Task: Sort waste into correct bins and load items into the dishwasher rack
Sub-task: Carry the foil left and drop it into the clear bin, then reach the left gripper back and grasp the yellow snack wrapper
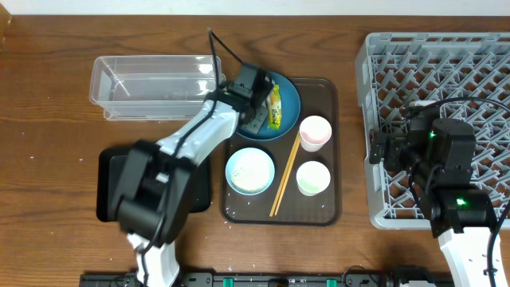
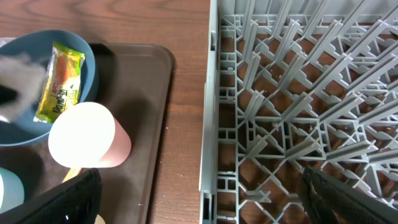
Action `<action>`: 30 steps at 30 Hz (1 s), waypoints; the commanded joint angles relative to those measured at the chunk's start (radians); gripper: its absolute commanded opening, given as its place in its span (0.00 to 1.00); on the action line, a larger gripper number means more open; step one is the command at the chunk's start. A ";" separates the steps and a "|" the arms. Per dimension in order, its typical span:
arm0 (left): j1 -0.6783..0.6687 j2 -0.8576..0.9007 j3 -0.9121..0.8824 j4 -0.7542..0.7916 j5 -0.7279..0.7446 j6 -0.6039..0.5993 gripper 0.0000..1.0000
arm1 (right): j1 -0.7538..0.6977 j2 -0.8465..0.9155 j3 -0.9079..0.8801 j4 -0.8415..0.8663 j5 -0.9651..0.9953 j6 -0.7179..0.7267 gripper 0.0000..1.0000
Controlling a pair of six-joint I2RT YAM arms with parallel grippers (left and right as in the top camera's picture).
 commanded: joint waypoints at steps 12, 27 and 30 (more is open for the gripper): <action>0.277 -0.196 0.045 0.006 -0.012 -0.013 0.23 | 0.005 -0.002 0.021 0.000 -0.008 -0.011 0.99; 0.268 -0.195 0.044 0.021 0.159 -0.043 0.71 | 0.005 -0.002 0.022 0.000 -0.008 -0.011 0.99; 0.199 -0.186 0.038 0.019 0.246 -0.048 0.71 | 0.005 -0.002 0.022 0.000 -0.008 -0.011 0.99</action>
